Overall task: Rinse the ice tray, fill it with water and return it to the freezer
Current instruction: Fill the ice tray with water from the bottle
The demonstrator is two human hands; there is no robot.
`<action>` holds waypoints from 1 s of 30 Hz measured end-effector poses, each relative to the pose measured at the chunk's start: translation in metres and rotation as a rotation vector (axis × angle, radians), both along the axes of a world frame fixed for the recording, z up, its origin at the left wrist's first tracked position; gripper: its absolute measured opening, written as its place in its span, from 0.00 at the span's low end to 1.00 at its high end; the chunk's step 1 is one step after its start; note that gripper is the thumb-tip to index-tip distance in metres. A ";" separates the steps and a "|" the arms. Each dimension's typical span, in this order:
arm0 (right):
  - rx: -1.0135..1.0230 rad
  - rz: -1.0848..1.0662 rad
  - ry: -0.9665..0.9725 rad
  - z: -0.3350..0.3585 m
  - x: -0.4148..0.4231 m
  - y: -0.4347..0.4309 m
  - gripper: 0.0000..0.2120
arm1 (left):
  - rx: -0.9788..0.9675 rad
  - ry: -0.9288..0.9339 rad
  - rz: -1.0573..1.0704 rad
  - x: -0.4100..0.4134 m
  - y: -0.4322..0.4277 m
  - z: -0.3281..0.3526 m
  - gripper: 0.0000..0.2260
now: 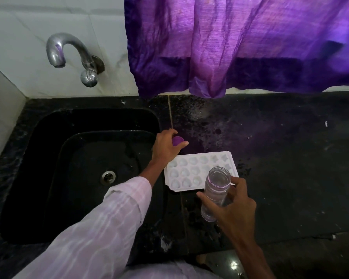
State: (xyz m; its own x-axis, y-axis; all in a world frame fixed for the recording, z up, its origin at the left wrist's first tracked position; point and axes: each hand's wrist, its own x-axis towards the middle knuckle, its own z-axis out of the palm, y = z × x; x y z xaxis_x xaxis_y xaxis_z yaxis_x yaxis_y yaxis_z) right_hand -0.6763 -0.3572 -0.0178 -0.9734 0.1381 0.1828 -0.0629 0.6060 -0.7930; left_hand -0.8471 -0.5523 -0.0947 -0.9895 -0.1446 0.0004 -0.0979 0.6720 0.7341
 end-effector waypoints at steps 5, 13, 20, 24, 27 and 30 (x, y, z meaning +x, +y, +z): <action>0.029 0.054 0.020 0.001 -0.008 0.002 0.33 | 0.177 -0.005 0.320 0.056 -0.019 -0.008 0.08; 0.098 0.158 0.003 0.001 -0.019 0.009 0.32 | 0.334 -0.232 0.388 0.104 -0.005 -0.013 0.11; 0.189 0.251 -0.020 0.002 -0.022 0.017 0.30 | 0.308 -0.303 0.340 0.110 -0.003 -0.008 0.11; 0.242 0.311 -0.032 0.005 -0.025 0.020 0.30 | 0.793 -0.328 0.383 0.119 0.004 0.001 0.09; 0.285 0.362 -0.050 0.009 -0.029 0.023 0.29 | 1.054 -0.354 0.365 0.127 0.006 0.010 0.07; 0.338 0.396 -0.082 0.014 -0.033 0.026 0.28 | 1.150 -0.360 0.365 0.134 0.006 0.014 0.06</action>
